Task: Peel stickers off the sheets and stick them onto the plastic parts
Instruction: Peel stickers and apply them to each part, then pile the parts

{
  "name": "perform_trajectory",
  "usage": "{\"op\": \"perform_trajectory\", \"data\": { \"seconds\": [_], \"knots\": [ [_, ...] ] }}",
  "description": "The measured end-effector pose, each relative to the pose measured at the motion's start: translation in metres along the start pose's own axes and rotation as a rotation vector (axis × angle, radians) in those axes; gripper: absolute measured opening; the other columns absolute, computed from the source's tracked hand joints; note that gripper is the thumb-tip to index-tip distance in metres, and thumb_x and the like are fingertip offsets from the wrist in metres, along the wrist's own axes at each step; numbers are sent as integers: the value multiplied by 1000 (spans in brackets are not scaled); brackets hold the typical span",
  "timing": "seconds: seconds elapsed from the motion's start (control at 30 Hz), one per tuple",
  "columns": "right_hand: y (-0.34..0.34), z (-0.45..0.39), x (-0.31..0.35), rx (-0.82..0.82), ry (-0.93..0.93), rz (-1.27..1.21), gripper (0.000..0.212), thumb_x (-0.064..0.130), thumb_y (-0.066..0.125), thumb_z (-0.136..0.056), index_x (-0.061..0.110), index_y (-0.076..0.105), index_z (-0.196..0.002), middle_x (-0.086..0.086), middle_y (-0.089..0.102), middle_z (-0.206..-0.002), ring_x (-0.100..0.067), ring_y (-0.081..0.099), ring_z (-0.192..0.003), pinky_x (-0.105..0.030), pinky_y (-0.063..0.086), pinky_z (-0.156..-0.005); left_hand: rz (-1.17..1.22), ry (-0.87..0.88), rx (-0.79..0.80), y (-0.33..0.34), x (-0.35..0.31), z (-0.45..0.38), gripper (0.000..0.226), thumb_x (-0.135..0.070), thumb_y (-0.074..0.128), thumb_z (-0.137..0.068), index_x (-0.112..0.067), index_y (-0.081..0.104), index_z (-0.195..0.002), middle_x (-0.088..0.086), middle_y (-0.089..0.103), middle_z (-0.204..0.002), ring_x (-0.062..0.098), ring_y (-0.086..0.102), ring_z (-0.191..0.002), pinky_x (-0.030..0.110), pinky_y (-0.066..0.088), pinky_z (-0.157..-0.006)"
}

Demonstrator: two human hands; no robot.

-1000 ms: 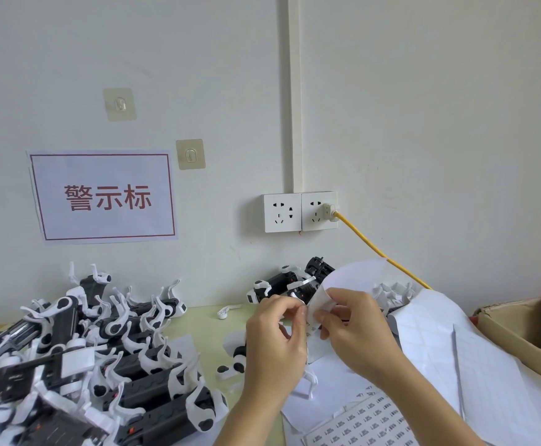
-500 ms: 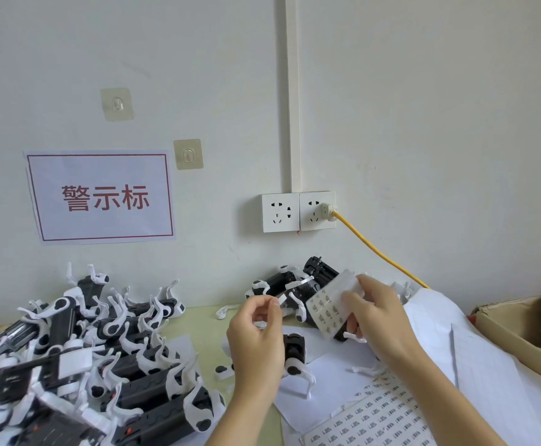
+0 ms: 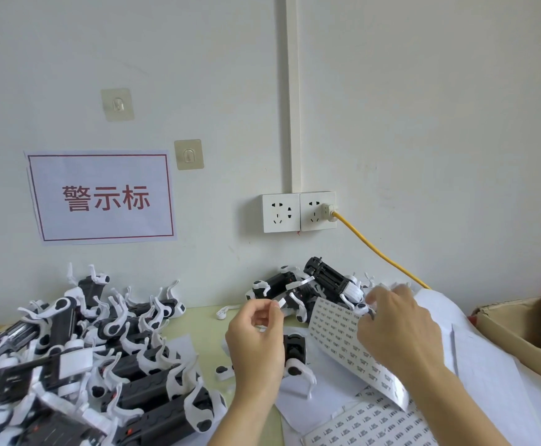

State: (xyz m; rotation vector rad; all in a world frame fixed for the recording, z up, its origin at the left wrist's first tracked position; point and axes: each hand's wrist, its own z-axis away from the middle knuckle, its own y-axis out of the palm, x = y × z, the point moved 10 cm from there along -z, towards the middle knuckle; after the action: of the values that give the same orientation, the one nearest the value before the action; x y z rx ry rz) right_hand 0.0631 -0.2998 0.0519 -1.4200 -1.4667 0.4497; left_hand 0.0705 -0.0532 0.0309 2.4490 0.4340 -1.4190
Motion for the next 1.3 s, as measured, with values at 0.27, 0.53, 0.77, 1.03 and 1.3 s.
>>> {"op": "perform_trajectory", "data": {
  "seconds": [0.27,0.53,0.77,1.03,1.3],
  "knots": [
    [0,56,113,138,-598,-715,28,9,51,-87,22,72,-101,2,65,-74,-15,55,-61,-30,51,-57,-18,-42,-51,-5,5,-1,21,-8,67,-89,-16,69,-70,-7,69,-66,6,63,-65,27,49,-64],
    [19,60,119,265,-571,-797,42,-1,46,-87,27,74,-101,7,58,-63,-9,45,-52,-15,35,-50,71,-96,-70,-5,14,-3,22,-2,64,-91,-11,69,-71,2,68,-65,22,65,-67,41,54,-66],
    [26,53,109,264,-461,-912,36,0,46,-94,26,70,-101,16,66,-74,-4,54,-53,-11,42,-51,108,-99,101,9,6,-2,33,-13,58,-97,-19,76,-70,-2,70,-65,21,69,-70,40,55,-67],
    [34,19,45,137,-44,-955,14,26,50,-97,25,61,-89,3,60,-67,-9,55,-56,-24,45,-52,-474,211,166,4,-12,-7,48,8,49,-85,-25,67,-115,-27,49,-97,5,57,-103,19,44,-91],
    [40,13,32,182,57,-1001,26,21,41,-101,11,53,-80,-2,49,-71,-22,50,-67,-25,41,-49,-1110,262,575,32,26,13,64,-7,51,-78,-27,34,-136,-10,53,-119,17,40,-122,31,18,-104]
  ]
}}
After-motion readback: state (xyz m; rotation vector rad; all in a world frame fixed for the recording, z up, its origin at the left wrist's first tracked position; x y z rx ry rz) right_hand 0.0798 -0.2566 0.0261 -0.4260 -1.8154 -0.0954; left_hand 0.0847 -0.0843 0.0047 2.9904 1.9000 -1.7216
